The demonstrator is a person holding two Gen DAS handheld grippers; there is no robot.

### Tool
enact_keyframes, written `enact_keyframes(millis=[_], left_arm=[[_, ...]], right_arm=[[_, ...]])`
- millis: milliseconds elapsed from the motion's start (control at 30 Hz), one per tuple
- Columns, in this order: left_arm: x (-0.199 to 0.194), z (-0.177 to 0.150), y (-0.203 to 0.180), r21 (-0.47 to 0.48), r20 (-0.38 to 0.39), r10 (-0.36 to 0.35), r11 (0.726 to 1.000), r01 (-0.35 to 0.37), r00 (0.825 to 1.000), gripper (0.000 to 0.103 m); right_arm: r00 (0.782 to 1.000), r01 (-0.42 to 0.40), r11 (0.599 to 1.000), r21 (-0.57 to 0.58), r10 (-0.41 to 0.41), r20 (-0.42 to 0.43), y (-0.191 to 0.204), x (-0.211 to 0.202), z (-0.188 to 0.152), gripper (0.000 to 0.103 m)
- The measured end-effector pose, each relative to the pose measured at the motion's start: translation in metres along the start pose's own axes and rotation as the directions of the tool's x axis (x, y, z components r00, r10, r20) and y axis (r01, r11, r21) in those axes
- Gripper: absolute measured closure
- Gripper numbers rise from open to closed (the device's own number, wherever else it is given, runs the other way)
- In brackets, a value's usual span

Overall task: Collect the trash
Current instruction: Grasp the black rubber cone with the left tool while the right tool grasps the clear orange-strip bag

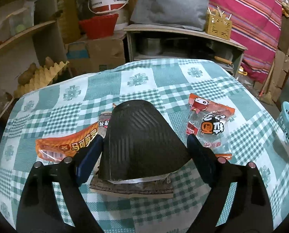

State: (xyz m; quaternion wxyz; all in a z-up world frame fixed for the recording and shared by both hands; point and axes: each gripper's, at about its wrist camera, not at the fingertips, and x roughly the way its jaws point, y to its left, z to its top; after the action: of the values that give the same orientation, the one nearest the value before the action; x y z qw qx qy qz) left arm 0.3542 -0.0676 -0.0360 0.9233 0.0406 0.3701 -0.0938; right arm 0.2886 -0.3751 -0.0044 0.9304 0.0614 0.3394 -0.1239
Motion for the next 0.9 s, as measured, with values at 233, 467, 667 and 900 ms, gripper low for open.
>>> enact_keyframes(millis=[233, 467, 667, 900], left_arm=[[-0.033, -0.006, 0.019, -0.021, 0.056, 0.027, 0.999, -0.026, 0.998, 0.018], [-0.063, -0.019, 0.053, -0.018, 0.11, 0.075, 0.997, -0.073, 0.991, 0.027], [-0.059, -0.033, 0.096, -0.078, 0.052, 0.072, 0.995, -0.068, 0.996, 0.038], [-0.061, -0.039, 0.127, -0.13, 0.031, 0.079, 0.989, -0.075, 0.996, 0.021]], right_arm=[[0.999, -0.041, 0.999, -0.031, 0.041, -0.002, 0.036, 0.0, -0.001, 0.013], [0.995, -0.097, 0.99, -0.104, 0.095, -0.025, 0.098, 0.007, -0.009, 0.013], [0.992, -0.118, 0.98, -0.163, 0.108, -0.064, 0.141, 0.02, -0.02, 0.013], [0.989, -0.131, 0.976, -0.172, 0.117, -0.094, 0.173, 0.033, -0.02, 0.013]])
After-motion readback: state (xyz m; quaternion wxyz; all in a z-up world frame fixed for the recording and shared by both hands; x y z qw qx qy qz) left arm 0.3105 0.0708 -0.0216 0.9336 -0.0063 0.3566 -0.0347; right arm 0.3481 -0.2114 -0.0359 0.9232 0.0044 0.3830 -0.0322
